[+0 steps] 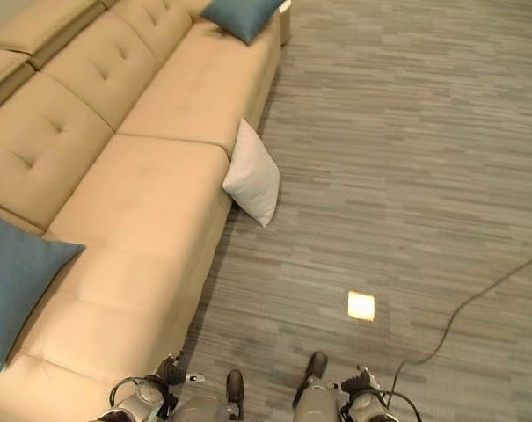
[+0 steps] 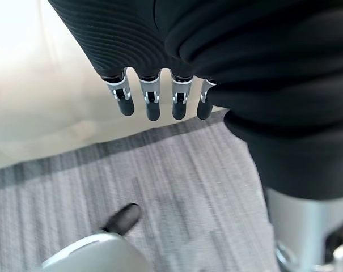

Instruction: Pick up all the scattered cushions and arrange them neatly on the sofa.

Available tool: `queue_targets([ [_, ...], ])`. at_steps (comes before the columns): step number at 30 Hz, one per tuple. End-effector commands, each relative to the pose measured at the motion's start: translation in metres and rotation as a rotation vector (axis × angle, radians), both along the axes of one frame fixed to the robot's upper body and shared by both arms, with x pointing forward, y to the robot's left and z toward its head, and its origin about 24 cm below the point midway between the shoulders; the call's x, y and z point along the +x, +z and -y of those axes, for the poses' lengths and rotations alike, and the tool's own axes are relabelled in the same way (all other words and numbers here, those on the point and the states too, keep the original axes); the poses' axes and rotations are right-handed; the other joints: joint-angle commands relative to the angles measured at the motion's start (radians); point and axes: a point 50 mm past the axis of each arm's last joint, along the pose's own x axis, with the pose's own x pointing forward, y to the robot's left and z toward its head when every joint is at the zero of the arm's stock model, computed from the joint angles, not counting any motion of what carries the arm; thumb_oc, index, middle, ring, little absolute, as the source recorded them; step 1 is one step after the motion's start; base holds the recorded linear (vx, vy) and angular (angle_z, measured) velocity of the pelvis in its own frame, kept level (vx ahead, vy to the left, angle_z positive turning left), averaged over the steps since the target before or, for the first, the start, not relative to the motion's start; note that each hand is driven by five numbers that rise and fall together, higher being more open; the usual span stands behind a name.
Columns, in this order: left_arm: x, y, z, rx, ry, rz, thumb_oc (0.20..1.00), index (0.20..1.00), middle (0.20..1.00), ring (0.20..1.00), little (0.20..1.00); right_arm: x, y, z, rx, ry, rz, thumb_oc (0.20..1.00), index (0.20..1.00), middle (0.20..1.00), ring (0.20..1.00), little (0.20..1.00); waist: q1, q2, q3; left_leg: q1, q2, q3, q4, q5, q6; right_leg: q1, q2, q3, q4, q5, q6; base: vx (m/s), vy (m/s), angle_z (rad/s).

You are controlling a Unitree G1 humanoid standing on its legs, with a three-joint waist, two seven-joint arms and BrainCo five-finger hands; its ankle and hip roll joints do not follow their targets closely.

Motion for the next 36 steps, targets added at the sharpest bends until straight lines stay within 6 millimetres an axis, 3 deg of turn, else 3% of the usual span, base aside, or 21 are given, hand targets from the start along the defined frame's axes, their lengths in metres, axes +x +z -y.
queue_targets([
  [1,0.017,0.006,0.016,-0.045,0.017,0.062,1.000,1.000,1.000,1.000,1.000,0.009,0.006,0.011,-0.043,0.009,0.032,1.000,1.000,1.000,1.000,1.000,0.020,-0.042,0.004,-0.018,-0.066,-0.063,0.184,-0.159,-0.012,0.033,0.003,0.000,-0.032,-0.041,0.013,0.10,-0.236,0.26],
  [3,0.024,0.009,0.018,-0.068,0.030,0.079,1.000,1.000,1.000,1.000,1.000,0.012,0.009,0.017,-0.049,-0.018,0.057,1.000,1.000,1.000,1.000,1.000,0.029,-0.050,0.025,-0.117,-0.035,-0.078,0.403,-0.071,-0.052,0.094,0.025,-0.009,-0.070,-0.053,-0.019,0.08,-0.262,0.16],
  [5,0.027,0.010,0.021,-0.082,0.033,0.088,1.000,1.000,1.000,1.000,1.000,0.013,0.010,0.021,-0.057,-0.021,0.058,1.000,1.000,1.000,1.000,1.000,0.040,-0.054,0.036,-0.159,-0.030,-0.087,0.484,-0.025,-0.055,0.124,0.034,-0.014,-0.087,-0.066,-0.036,0.10,-0.157,0.07],
  [8,0.029,0.011,0.023,-0.091,0.029,0.094,1.000,1.000,1.000,1.000,1.000,0.014,0.011,0.022,-0.061,-0.025,0.059,1.000,1.000,1.000,1.000,1.000,0.044,-0.053,0.044,-0.204,-0.047,-0.092,0.497,-0.044,-0.043,0.135,0.037,-0.005,-0.100,-0.075,-0.036,0.16,-0.081,-0.10],
  [9,0.027,0.010,0.028,-0.087,0.005,0.082,1.000,1.000,1.000,1.000,1.000,0.014,0.012,0.023,-0.069,-0.025,0.068,1.000,1.000,1.000,1.000,1.000,0.053,-0.055,0.043,-0.248,-0.081,-0.075,0.382,-0.088,-0.024,0.156,0.045,0.006,-0.119,-0.091,-0.018,0.28,-0.069,-0.16],
  [10,0.025,0.009,0.028,-0.084,0.002,0.076,1.000,1.000,1.000,1.000,1.000,0.012,0.011,0.022,-0.069,-0.018,0.062,1.000,1.000,1.000,1.000,1.000,0.056,-0.052,0.038,-0.253,-0.095,-0.075,0.303,-0.059,-0.022,0.163,0.053,0.011,-0.124,-0.097,-0.013,0.53,-0.088,0.02],
  [11,0.023,0.008,0.026,-0.089,0.016,0.075,1.000,1.000,1.000,1.000,1.000,0.009,0.009,0.021,-0.069,-0.008,0.054,1.000,1.000,1.000,1.000,1.000,0.081,-0.034,0.036,-0.303,-0.138,-0.109,0.144,0.057,-0.024,0.198,0.102,0.048,-0.134,-0.118,-0.010,0.45,-0.048,-0.10],
  [12,0.022,0.008,0.025,-0.102,0.034,0.075,1.000,1.000,1.000,1.000,1.000,0.007,0.009,0.019,-0.066,-0.003,0.048,1.000,1.000,1.000,1.000,1.000,0.098,-0.035,0.040,-0.330,-0.146,-0.118,0.124,0.089,-0.030,0.220,0.121,0.076,-0.135,-0.139,-0.012,0.46,-0.032,-0.29],
  [16,0.009,0.003,0.014,-0.087,0.072,0.038,1.000,1.000,1.000,1.000,1.000,0.000,0.004,0.012,-0.050,0.032,0.014,1.000,1.000,1.000,1.000,1.000,0.115,-0.054,0.009,-0.287,-0.163,-0.145,0.110,0.064,0.010,0.251,0.122,0.115,-0.101,-0.176,-0.010,0.33,0.052,-0.91],
  [17,0.005,0.002,0.008,-0.066,0.061,0.020,1.000,1.000,1.000,1.000,1.000,0.001,0.003,0.008,-0.037,0.053,0.007,1.000,1.000,1.000,1.000,1.000,0.125,-0.072,-0.012,-0.240,-0.166,-0.121,0.102,0.032,0.039,0.242,0.097,0.125,0.015,-0.189,0.013,0.36,0.091,-0.53],
  [18,0.005,0.002,0.008,-0.066,0.061,0.019,1.000,1.000,1.000,1.000,1.000,0.001,0.003,0.008,-0.037,0.053,0.007,1.000,1.000,1.000,1.000,1.000,0.126,-0.072,-0.011,-0.239,-0.166,-0.119,0.101,0.032,0.040,0.240,0.095,0.126,0.019,-0.191,0.013,0.33,0.111,-0.41],
  [20,0.010,0.004,0.005,-0.056,0.053,0.037,1.000,1.000,1.000,1.000,1.000,0.011,0.006,0.007,-0.035,0.071,0.028,1.000,1.000,1.000,1.000,1.000,0.112,-0.062,-0.006,-0.194,-0.159,-0.112,0.094,0.001,0.061,0.164,0.066,0.126,0.192,-0.170,0.056,0.14,0.062,-0.36],
  [21,0.010,0.004,0.005,-0.056,0.054,0.037,1.000,1.000,1.000,1.000,1.000,0.011,0.006,0.007,-0.035,0.071,0.029,1.000,1.000,1.000,1.000,1.000,0.112,-0.063,-0.006,-0.195,-0.160,-0.111,0.095,0.001,0.062,0.159,0.063,0.127,0.200,-0.174,0.057,0.19,0.113,-0.33],
  [22,0.015,0.007,0.001,-0.046,0.052,0.059,1.000,1.000,1.000,1.000,1.000,0.023,0.009,0.004,-0.026,0.095,0.061,1.000,1.000,1.000,1.000,1.000,0.079,-0.029,0.013,-0.138,-0.146,-0.114,0.081,-0.022,0.084,0.009,0.020,0.117,0.413,-0.086,0.102,0.13,0.090,-0.19],
  [23,0.016,0.007,0.001,-0.047,0.053,0.060,1.000,1.000,1.000,1.000,1.000,0.023,0.009,0.004,-0.027,0.095,0.061,1.000,1.000,1.000,1.000,1.000,0.078,-0.030,0.015,-0.136,-0.148,-0.114,0.080,-0.022,0.084,0.007,0.018,0.118,0.419,-0.089,0.103,0.27,0.092,-0.13],
  [25,0.018,0.008,0.000,-0.043,0.063,0.067,1.000,1.000,1.000,1.000,1.000,0.025,0.009,0.001,-0.026,0.110,0.057,1.000,1.000,1.000,1.000,1.000,0.058,-0.009,0.021,-0.071,-0.141,-0.111,0.047,-0.054,0.081,-0.038,-0.035,0.038,0.316,-0.099,0.064,0.31,-0.072,0.07],
  [27,0.016,0.007,-0.003,-0.043,0.070,0.061,1.000,1.000,1.000,1.000,1.000,0.023,0.008,0.002,-0.023,0.118,0.042,1.000,1.000,1.000,1.000,1.000,0.048,-0.013,0.023,-0.032,-0.144,-0.104,0.044,-0.084,0.070,-0.067,-0.060,0.005,0.124,-0.036,0.059,0.31,-0.148,-0.23],
  [31,0.011,0.005,-0.006,-0.035,0.073,0.044,1.000,1.000,1.000,1.000,1.000,0.016,0.007,0.006,-0.026,0.111,0.020,1.000,1.000,1.000,1.000,1.000,0.030,-0.018,0.020,0.020,-0.144,-0.115,0.029,-0.112,0.055,-0.079,-0.050,0.045,0.013,0.020,0.081,0.26,-0.125,-0.29],
  [34,0.004,0.002,-0.004,-0.024,0.070,0.019,1.000,1.000,1.000,1.000,1.000,0.012,0.006,0.008,-0.029,0.105,0.013,1.000,1.000,1.000,1.000,1.000,0.016,-0.020,0.000,0.047,-0.130,-0.126,0.038,-0.142,0.043,-0.064,-0.040,0.053,0.016,0.029,0.061,0.38,-0.266,0.38],
  [35,0.002,0.000,0.002,-0.027,0.040,0.005,1.000,1.000,1.000,1.000,1.000,0.011,0.006,0.008,-0.028,0.090,0.023,1.000,1.000,1.000,1.000,1.000,0.015,-0.014,-0.007,0.039,-0.093,-0.133,0.111,-0.164,0.009,-0.025,-0.009,0.049,0.021,-0.017,0.026,0.25,-0.268,0.50],
  [36,0.002,0.000,0.002,-0.026,0.040,0.005,1.000,1.000,1.000,1.000,1.000,0.011,0.006,0.008,-0.028,0.090,0.024,1.000,1.000,1.000,1.000,1.000,0.013,-0.017,-0.009,0.035,-0.096,-0.135,0.111,-0.161,0.010,-0.028,-0.012,0.048,0.019,-0.015,0.026,0.29,-0.360,0.47],
])
